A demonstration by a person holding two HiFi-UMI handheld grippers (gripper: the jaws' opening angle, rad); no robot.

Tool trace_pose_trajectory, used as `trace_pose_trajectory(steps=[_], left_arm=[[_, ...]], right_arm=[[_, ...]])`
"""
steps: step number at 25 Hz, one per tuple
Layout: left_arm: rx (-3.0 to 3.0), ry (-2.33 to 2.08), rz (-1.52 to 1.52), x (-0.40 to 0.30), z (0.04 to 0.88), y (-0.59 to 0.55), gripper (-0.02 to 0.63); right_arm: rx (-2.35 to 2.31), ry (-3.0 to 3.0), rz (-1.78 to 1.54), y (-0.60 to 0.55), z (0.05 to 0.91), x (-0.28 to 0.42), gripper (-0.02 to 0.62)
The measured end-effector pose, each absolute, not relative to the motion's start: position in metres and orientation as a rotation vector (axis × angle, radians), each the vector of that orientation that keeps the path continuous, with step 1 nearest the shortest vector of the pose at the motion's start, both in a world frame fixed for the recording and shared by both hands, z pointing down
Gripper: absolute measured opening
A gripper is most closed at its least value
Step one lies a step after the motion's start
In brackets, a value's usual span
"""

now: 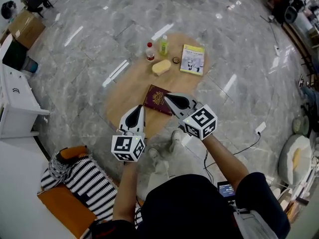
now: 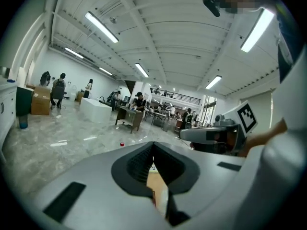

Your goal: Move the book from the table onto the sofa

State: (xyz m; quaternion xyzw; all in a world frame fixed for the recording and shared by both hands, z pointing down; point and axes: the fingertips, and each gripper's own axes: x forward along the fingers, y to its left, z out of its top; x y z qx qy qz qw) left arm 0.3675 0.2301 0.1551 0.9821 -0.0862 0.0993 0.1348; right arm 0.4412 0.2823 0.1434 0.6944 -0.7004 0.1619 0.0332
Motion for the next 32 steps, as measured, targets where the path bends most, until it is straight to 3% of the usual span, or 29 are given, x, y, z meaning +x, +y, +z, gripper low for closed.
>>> trace_pose_trajectory(steps=[32], left_arm=[[2.602, -0.256, 0.670, 0.402, 0.434, 0.249, 0.017]], right_arm=[[1.937, -2.072, 0.842, 0.270, 0.401, 0.480, 0.014]])
